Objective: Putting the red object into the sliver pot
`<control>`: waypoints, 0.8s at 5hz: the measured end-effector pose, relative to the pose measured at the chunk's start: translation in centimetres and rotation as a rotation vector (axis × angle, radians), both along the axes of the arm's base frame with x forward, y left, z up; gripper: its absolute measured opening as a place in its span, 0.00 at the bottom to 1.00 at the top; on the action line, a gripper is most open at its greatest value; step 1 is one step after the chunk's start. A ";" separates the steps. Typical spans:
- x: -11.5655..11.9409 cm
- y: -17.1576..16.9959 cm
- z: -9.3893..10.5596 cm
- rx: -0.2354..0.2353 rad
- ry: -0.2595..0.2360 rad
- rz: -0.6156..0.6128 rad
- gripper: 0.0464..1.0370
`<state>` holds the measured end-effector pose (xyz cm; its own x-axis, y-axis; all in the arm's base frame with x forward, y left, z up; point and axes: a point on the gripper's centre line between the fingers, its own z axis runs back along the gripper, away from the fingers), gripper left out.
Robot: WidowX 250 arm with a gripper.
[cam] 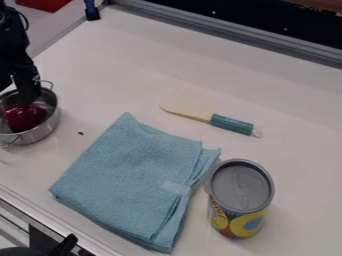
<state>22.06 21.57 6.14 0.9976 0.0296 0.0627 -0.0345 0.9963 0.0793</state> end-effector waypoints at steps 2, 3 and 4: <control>2.2 -2.0 1.3 -0.047 -0.003 0.065 0.96; 4.3 -4.3 1.8 -0.078 -0.087 0.062 0.96; 6.5 -7.3 2.2 -0.082 -0.129 0.159 0.96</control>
